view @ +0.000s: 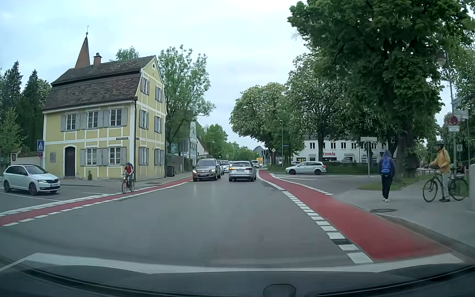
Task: Follow the waypoints while adhering to traffic rules and regulations
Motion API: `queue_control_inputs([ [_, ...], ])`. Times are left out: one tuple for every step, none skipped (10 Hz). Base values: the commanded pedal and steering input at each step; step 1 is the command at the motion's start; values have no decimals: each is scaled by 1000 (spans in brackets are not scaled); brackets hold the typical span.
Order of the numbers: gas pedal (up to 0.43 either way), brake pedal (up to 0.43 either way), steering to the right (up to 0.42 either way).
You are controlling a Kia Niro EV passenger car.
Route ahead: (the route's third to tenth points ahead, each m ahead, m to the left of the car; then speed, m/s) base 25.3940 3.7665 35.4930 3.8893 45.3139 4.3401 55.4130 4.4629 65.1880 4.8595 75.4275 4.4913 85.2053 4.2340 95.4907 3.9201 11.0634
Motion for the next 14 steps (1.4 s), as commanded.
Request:
queue_control_inputs([
  [20, 0, -10],
  [20, 0, -10],
  [20, 0, -10],
  [20, 0, -10],
  [20, 0, -10],
  [20, 0, -12],
  [20, 0, -13],
  [0, 0, -13],
  [0, 0, -13],
  [0, 0, -12],
  [0, 0, -12],
  [0, 0, -11],
  [0, 0, -9],
  [0, 0, -6],
])
